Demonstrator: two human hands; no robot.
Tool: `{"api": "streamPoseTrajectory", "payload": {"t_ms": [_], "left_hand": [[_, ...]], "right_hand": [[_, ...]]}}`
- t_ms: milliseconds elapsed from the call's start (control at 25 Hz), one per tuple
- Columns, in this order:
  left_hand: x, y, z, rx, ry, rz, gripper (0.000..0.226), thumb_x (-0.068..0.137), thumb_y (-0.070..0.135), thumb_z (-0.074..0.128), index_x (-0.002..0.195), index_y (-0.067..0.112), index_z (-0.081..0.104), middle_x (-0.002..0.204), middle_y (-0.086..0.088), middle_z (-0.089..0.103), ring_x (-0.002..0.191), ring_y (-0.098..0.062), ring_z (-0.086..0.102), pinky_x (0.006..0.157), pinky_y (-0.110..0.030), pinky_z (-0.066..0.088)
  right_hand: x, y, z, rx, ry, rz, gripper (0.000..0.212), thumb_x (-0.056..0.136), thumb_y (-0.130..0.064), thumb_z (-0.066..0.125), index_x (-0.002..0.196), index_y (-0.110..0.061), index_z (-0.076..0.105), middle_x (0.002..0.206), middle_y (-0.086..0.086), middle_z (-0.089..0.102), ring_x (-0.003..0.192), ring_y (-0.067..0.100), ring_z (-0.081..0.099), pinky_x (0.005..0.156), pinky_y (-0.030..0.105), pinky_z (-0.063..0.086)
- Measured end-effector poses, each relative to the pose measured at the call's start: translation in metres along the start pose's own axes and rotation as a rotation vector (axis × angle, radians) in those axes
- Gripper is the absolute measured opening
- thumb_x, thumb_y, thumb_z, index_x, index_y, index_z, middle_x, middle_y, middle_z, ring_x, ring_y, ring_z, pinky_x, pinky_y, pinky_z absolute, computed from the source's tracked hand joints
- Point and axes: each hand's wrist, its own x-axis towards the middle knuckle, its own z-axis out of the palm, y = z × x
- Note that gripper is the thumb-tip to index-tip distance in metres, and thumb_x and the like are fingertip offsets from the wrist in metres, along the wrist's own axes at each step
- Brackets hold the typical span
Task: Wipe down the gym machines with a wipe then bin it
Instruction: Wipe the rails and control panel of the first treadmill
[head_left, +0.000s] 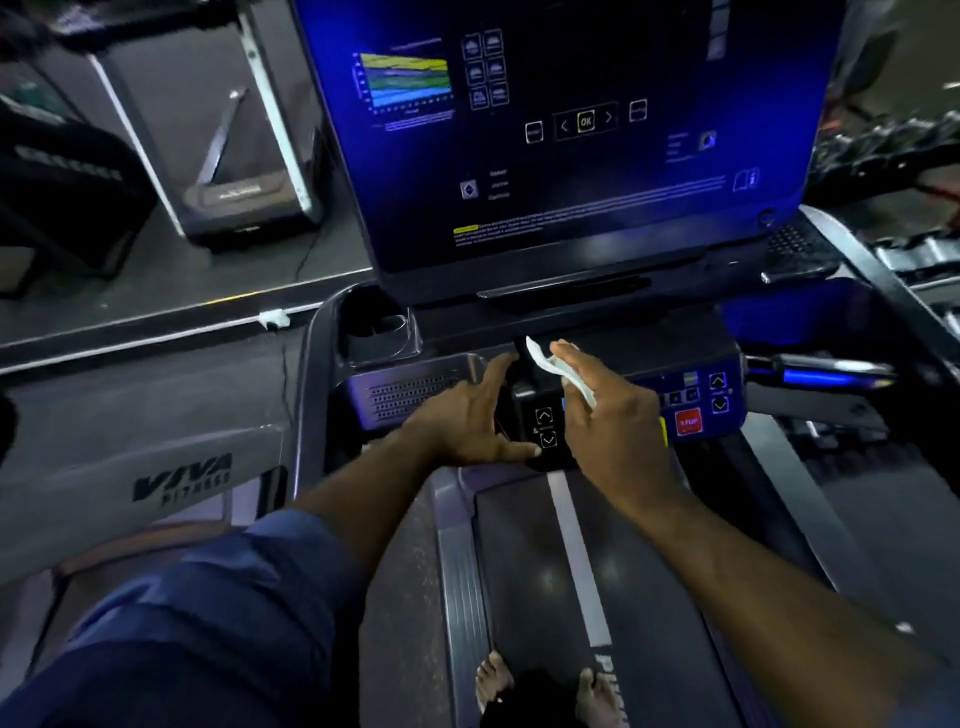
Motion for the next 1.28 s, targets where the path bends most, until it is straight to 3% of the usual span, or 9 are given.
{"api": "streamPoseTrajectory", "payload": {"t_ms": [240, 360, 520, 680, 880, 1000, 1120, 1200, 1280], "left_hand": [[0.004, -0.015, 0.012, -0.089, 0.018, 0.095, 0.124, 0.074, 0.076, 0.074, 0.161, 0.038, -0.006, 0.102, -0.008, 0.078, 0.096, -0.027, 0.076, 0.092, -0.044, 0.060], [0.002, -0.018, 0.015, -0.037, 0.010, 0.140, 0.132, 0.072, 0.074, 0.076, 0.160, 0.041, -0.016, 0.096, -0.008, 0.077, 0.088, -0.029, 0.075, 0.087, -0.045, 0.061], [0.002, -0.019, 0.014, -0.017, -0.006, 0.202, 0.142, 0.073, 0.044, 0.090, 0.158, 0.049, -0.023, 0.085, -0.006, 0.074, 0.079, -0.029, 0.074, 0.077, -0.045, 0.063], [0.003, -0.017, 0.015, 0.046, 0.046, 0.194, 0.123, 0.081, 0.034, 0.080, 0.158, 0.050, -0.014, 0.088, -0.009, 0.074, 0.078, -0.033, 0.073, 0.074, -0.049, 0.062], [0.001, -0.012, 0.015, 0.048, 0.075, 0.156, 0.125, 0.071, 0.065, 0.083, 0.157, 0.059, -0.007, 0.094, -0.002, 0.077, 0.092, -0.030, 0.075, 0.082, -0.044, 0.060], [0.001, -0.013, 0.016, 0.072, 0.091, 0.132, 0.133, 0.061, 0.079, 0.083, 0.157, 0.058, -0.007, 0.098, -0.002, 0.078, 0.095, -0.028, 0.075, 0.087, -0.045, 0.059], [0.001, -0.013, 0.017, 0.061, 0.079, 0.150, 0.126, 0.071, 0.064, 0.085, 0.156, 0.056, -0.007, 0.099, -0.006, 0.077, 0.093, -0.033, 0.075, 0.084, -0.045, 0.059], [0.001, -0.011, 0.017, 0.064, 0.096, 0.146, 0.121, 0.075, 0.054, 0.083, 0.156, 0.057, -0.007, 0.099, -0.008, 0.077, 0.092, -0.035, 0.075, 0.081, -0.044, 0.059], [0.000, -0.008, 0.015, 0.051, 0.095, 0.132, 0.125, 0.070, 0.064, 0.085, 0.154, 0.060, -0.007, 0.100, -0.008, 0.077, 0.093, -0.033, 0.075, 0.085, -0.045, 0.059]], "right_hand": [[-0.021, 0.034, 0.043, -0.335, -0.223, -0.251, 0.050, 0.095, 0.000, 0.061, 0.145, -0.003, 0.057, 0.151, 0.015, 0.054, 0.147, 0.027, 0.044, 0.123, 0.044, 0.033], [-0.047, 0.027, 0.044, -0.469, -0.293, -0.207, 0.057, 0.110, -0.029, 0.041, 0.161, -0.004, 0.030, 0.170, 0.011, 0.023, 0.159, 0.024, 0.017, 0.126, 0.050, 0.025], [-0.063, 0.011, 0.039, -0.619, -0.420, -0.080, 0.084, 0.106, -0.064, 0.028, 0.166, -0.010, 0.005, 0.174, 0.008, -0.004, 0.161, 0.021, -0.002, 0.130, 0.047, 0.012], [-0.042, 0.004, 0.051, -0.643, -0.374, -0.017, 0.087, 0.104, -0.067, 0.023, 0.165, -0.007, 0.003, 0.174, 0.009, -0.008, 0.160, 0.022, -0.007, 0.130, 0.044, 0.001], [-0.119, 0.019, 0.061, -0.606, -0.440, -0.064, 0.084, 0.105, -0.066, 0.030, 0.165, -0.008, 0.016, 0.174, 0.008, 0.000, 0.160, 0.025, 0.008, 0.128, 0.046, 0.010], [-0.125, 0.035, 0.046, -0.676, -0.403, -0.004, 0.084, 0.105, -0.066, 0.032, 0.166, -0.012, 0.010, 0.174, 0.003, -0.004, 0.161, 0.021, 0.006, 0.127, 0.048, 0.010], [-0.063, 0.014, 0.049, -0.686, -0.318, 0.140, 0.084, 0.106, -0.065, 0.022, 0.165, -0.012, -0.002, 0.174, 0.005, -0.011, 0.160, 0.019, -0.009, 0.129, 0.046, -0.001], [-0.058, 0.002, 0.061, -0.650, -0.354, 0.068, 0.085, 0.105, -0.067, 0.021, 0.166, -0.011, 0.000, 0.174, 0.005, -0.011, 0.160, 0.019, -0.009, 0.129, 0.046, -0.002], [-0.093, 0.010, 0.060, -0.665, -0.428, 0.004, 0.086, 0.104, -0.069, 0.026, 0.166, -0.013, 0.005, 0.174, 0.003, -0.007, 0.161, 0.020, -0.001, 0.128, 0.046, 0.004]]}}
